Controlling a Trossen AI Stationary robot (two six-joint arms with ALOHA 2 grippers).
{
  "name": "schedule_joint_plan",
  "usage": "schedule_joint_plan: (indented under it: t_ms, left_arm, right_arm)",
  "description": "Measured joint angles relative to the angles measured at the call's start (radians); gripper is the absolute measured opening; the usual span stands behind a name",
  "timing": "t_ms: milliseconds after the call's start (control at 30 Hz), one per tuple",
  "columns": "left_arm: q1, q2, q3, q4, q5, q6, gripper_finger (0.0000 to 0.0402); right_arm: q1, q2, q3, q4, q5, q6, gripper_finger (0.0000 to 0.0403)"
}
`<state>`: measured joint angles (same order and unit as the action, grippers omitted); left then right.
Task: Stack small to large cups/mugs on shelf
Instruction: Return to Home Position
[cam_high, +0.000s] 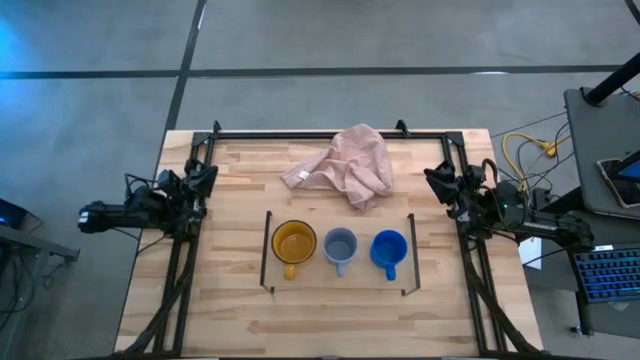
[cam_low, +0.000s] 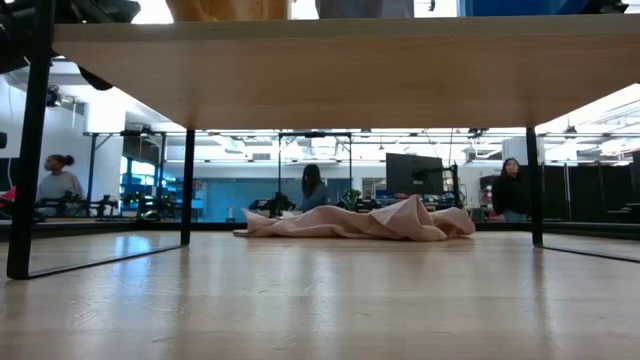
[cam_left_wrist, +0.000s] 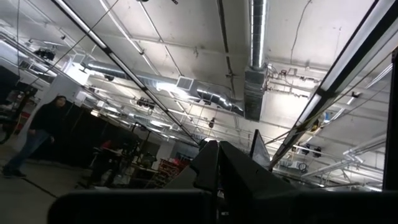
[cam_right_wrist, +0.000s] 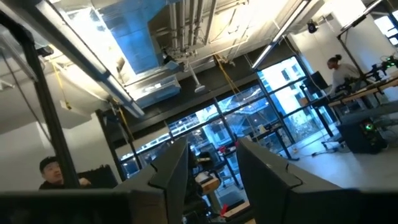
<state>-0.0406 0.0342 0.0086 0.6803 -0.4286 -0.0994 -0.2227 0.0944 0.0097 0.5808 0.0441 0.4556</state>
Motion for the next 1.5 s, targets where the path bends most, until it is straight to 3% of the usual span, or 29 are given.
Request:
schedule_joint_plan:
  t_ms: [267,433,733,1500]
  left_arm:
    - [0.000,0.002,-0.001,-0.007,-0.035,0.001,0.0000]
    - [0.000,0.002,-0.001,-0.047,-0.055,0.008,0.0000]
    - [0.000,0.003,-0.002,-0.269,-0.049,0.002,0.0000]
    - [0.000,0.009,-0.003,-0.595,-0.046,0.002,0.0000]
  right_arm:
    - [0.002,-0.001,0.000,0.033,-0.109,-0.134,0.0133]
    - [0.002,0.000,0.000,-0.083,-0.125,-0.219,0.0137]
    - [0.002,0.000,0.000,-0.285,-0.122,-0.210,0.0142]
    - [0.002,0.000,0.000,-0.509,-0.119,-0.221,0.0134]
